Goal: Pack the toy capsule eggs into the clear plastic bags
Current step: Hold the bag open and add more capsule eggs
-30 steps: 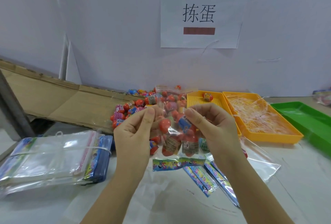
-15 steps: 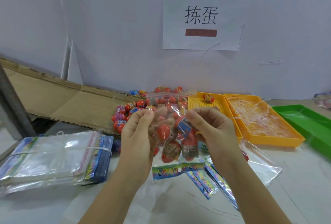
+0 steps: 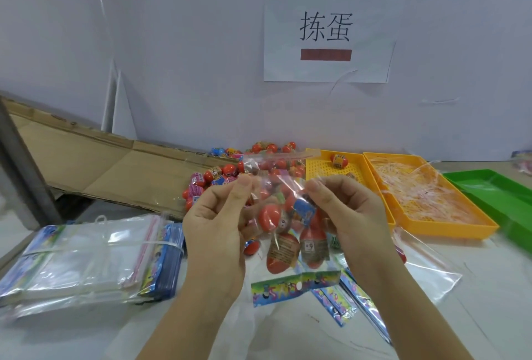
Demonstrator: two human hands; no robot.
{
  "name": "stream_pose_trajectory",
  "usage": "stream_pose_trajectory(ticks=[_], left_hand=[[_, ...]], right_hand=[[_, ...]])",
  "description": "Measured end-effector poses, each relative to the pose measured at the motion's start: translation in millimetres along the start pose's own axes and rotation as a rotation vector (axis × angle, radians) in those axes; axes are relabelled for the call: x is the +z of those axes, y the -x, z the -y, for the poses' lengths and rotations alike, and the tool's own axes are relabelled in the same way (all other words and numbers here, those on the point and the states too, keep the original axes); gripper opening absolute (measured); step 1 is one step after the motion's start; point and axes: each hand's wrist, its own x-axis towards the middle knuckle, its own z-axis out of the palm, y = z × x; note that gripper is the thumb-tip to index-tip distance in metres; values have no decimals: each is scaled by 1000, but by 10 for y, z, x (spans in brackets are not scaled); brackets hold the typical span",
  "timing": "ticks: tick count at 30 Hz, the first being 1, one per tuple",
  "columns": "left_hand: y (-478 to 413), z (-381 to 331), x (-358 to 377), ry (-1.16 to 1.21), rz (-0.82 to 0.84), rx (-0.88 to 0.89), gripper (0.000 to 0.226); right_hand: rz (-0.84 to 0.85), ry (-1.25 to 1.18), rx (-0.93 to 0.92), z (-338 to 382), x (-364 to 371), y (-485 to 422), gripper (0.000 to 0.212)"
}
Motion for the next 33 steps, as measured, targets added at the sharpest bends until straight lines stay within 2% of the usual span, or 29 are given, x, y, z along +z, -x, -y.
stream_pose_trajectory(ticks=[3, 7, 10, 14, 17, 21, 23, 25, 27, 28, 30, 33], left_hand=[[-44, -36, -36, 8, -2, 11, 9], [-22, -58, -4, -131, 83, 26, 46], [18, -31, 13, -231, 103, 68, 34], [13, -16, 10, -163, 65, 57, 18], [6, -10, 23, -64, 97, 30, 5], [2, -10, 11, 31, 97, 60, 8], [41, 8, 10, -84, 57, 179, 9], [76, 28, 20, -249, 34, 327, 11], [106, 64, 26, -370, 56, 447, 8], [129, 70, 34, -408, 73, 482, 9], [161, 96, 38, -457, 119, 530, 1], [191, 118, 32, -532, 202, 610, 5]], right_hand=[[-28, -17, -5, 8, -34, -23, 15], [-5, -21, -24, 27, -42, -16, 15], [17, 16, -42, 29, -27, 2, 17], [16, 29, -62, 38, -16, 8, 21], [9, -12, -39, 41, -20, -5, 22], [10, -41, -20, 4, -24, -11, 21], [-85, 100, -111, -29, 15, 5, 32], [-204, 372, -393, -44, 19, 22, 44], [-224, 589, -774, -67, 0, 27, 35], [-192, 636, -893, -84, 2, 39, 26], [-126, 665, -964, -97, 34, 55, 17], [-96, 711, -913, -126, 61, 69, 19]])
